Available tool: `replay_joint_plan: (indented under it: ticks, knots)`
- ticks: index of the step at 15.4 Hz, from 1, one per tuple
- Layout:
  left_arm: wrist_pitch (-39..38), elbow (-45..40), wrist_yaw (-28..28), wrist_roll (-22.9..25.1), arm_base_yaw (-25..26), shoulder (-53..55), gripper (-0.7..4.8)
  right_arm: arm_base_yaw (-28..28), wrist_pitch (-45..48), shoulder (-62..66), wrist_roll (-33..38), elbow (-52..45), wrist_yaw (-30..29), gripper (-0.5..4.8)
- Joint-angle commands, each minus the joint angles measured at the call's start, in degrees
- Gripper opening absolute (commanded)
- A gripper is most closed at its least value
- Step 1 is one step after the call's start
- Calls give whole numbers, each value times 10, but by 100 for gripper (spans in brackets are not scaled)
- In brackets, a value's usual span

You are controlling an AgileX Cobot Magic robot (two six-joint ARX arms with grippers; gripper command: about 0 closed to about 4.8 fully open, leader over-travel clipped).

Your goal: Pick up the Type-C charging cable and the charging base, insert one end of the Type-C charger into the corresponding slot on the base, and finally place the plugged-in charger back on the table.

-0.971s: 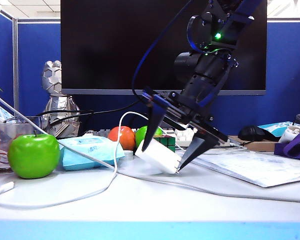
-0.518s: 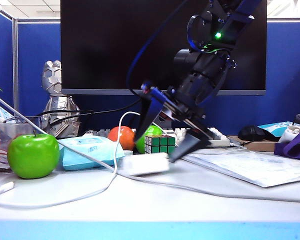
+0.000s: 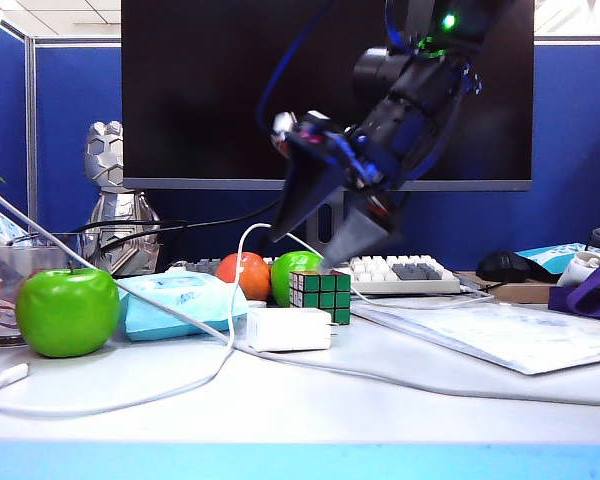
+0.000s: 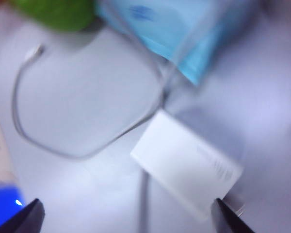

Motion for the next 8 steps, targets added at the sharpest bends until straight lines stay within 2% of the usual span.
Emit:
replay_joint_plan:
  ticks: [1,2,3,6,8]
  knots:
    - [4,2,4,0,0,-1,-5,2,3,-2,-219,0,-2,479]
    - [4,2,4,0,0,-1,-5,3,7,1,-300,0,-2,479]
    - [4,2,4,0,0,-1,-5,9,19,4,-342,0,-1,479]
    - [3,2,4,0,0,-1,-5,27,92,32,-363,-1,0,479]
    - [3,2,4,0,0,-1,-5,44,72,60,-364,-1,64,479]
